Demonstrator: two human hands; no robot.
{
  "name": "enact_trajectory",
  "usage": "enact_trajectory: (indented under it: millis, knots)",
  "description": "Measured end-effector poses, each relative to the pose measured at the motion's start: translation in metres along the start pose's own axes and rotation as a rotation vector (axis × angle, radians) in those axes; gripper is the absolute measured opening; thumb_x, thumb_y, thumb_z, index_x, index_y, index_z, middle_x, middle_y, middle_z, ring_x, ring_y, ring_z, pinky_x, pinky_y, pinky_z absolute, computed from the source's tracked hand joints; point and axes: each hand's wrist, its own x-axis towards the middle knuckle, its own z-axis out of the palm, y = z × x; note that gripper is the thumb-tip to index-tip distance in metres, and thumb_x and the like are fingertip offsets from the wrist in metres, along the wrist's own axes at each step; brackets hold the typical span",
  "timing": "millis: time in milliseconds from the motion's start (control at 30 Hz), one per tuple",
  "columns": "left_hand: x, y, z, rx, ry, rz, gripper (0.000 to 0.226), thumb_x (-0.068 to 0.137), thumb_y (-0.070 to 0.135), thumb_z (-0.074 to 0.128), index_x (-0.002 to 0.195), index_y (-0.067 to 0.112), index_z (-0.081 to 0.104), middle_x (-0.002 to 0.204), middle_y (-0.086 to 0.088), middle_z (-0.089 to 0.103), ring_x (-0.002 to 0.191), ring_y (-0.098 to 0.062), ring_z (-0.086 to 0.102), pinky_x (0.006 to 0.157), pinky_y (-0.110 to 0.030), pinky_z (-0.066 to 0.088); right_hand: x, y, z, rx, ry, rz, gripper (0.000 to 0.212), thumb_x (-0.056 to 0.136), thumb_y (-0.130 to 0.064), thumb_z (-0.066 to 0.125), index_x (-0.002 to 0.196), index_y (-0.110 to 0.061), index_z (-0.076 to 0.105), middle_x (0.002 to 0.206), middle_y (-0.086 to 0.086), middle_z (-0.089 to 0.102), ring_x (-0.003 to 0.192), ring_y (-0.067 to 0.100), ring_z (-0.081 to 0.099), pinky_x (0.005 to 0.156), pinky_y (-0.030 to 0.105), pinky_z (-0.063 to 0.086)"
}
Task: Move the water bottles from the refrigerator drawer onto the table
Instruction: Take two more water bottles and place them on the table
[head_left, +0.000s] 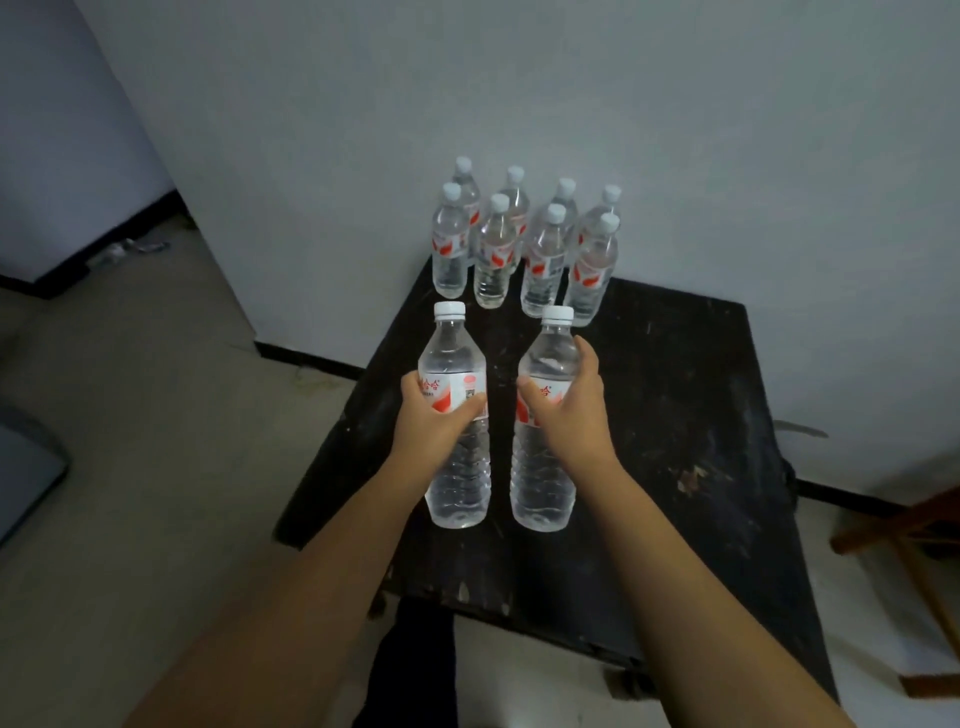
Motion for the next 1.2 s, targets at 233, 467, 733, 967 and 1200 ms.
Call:
enact_trajectory:
  millis: [233, 467, 733, 967, 1200]
  knots:
    - [0.134, 0.024, -0.004, 0.079, -0.083, 0.011, 0.074, 0.077, 0.020, 0.078, 0.136, 0.016, 0.033, 0.119, 0.001, 0.052, 0.101, -0.013, 0.055, 0.082, -0.027, 0.046, 0.102, -0.014, 0.051, 0.001, 0.051, 0.032, 0.082, 0.082, -0.030, 0.071, 0.148, -0.031, 0.022, 0.140, 0.001, 0.037, 0.112, 0.006, 0.043, 0.095, 0.029, 0.040]
    - [0.246, 0.040, -0.012, 0.116, -0.090, 0.075, 0.069, 0.073, 0.019, 0.081, 0.128, 0.017, 0.039, 0.115, 0.004, 0.054, 0.103, -0.013, 0.055, 0.090, -0.031, 0.045, 0.197, -0.017, 0.107, -0.095, 0.093, 0.074, 0.086, 0.074, -0.027, 0.078, 0.145, -0.020, 0.031, 0.145, 0.004, 0.041, 0.132, 0.020, 0.044, 0.109, 0.040, 0.041]
    - [0.309, 0.026, -0.004, 0.051, -0.099, 0.102, 0.064, 0.075, 0.013, 0.079, 0.125, 0.016, 0.040, 0.112, 0.006, 0.054, 0.103, -0.012, 0.056, 0.087, -0.026, 0.043, 0.240, -0.008, 0.146, -0.088, 0.186, 0.083, 0.075, 0.077, -0.021, 0.079, 0.139, -0.011, 0.038, 0.138, 0.006, 0.044, 0.128, 0.019, 0.045, 0.108, 0.034, 0.040]
    - [0.327, 0.004, 0.006, -0.043, -0.095, 0.143, 0.062, 0.074, 0.013, 0.080, 0.119, 0.024, 0.038, 0.112, 0.008, 0.056, 0.104, -0.008, 0.058, 0.080, -0.009, 0.044, 0.247, 0.009, 0.161, -0.105, 0.209, 0.121, 0.080, 0.075, -0.017, 0.081, 0.140, -0.008, 0.036, 0.139, 0.009, 0.044, 0.129, 0.019, 0.044, 0.111, 0.038, 0.038]
    - [0.338, -0.015, 0.008, -0.020, -0.166, 0.188, 0.069, 0.074, 0.009, 0.080, 0.128, 0.013, 0.037, 0.115, 0.006, 0.054, 0.101, -0.001, 0.058, 0.077, -0.002, 0.045, 0.238, 0.022, 0.170, -0.130, 0.184, 0.115, 0.084, 0.076, -0.014, 0.080, 0.143, -0.007, 0.030, 0.143, 0.010, 0.037, 0.132, 0.015, 0.038, 0.110, 0.021, 0.030]
